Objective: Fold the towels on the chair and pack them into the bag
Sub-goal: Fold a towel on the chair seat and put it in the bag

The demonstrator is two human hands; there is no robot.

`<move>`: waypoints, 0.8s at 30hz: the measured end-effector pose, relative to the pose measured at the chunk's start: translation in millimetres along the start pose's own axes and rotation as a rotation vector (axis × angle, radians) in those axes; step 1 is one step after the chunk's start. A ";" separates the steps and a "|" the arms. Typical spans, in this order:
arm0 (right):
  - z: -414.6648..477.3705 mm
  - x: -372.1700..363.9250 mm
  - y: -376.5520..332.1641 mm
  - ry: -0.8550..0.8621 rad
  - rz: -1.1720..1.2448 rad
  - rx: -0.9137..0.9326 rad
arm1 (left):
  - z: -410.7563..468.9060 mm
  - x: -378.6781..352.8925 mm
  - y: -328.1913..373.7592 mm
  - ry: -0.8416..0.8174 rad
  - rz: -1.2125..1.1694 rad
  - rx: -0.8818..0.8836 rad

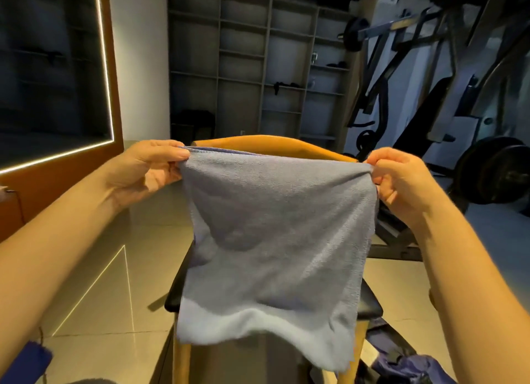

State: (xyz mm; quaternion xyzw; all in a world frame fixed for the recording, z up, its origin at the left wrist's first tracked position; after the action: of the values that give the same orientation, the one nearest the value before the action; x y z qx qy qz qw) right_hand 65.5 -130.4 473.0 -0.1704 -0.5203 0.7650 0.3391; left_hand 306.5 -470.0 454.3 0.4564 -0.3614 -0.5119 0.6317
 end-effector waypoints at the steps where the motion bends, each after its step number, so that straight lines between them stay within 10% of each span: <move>1: 1.4 0.7 4.0 0.025 -0.038 -0.012 | 1.8 1.1 -5.6 -0.042 -0.028 0.015; 15: 126.0 14.0 214.6 0.314 -0.651 -0.358 | 126.6 29.7 -195.3 0.366 0.439 0.457; 24: 180.8 6.9 299.8 0.365 -0.369 -0.623 | 183.3 57.1 -256.6 0.438 0.471 0.688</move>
State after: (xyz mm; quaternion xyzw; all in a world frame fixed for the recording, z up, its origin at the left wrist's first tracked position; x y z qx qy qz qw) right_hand -152.8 -317.2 272.7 -0.3017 -0.6805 0.4541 0.4895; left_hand 68.2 -578.8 269.8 0.6422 -0.4620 -0.0968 0.6040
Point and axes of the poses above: each hand's wrist, its own z-axis towards the middle knuckle, its own x-axis out of the back of the hand, y = z × x, the point moved 1 cm from there along z, towards the middle knuckle, and after that the axes turned 12 degrees about -y, right-handed, at the moved point
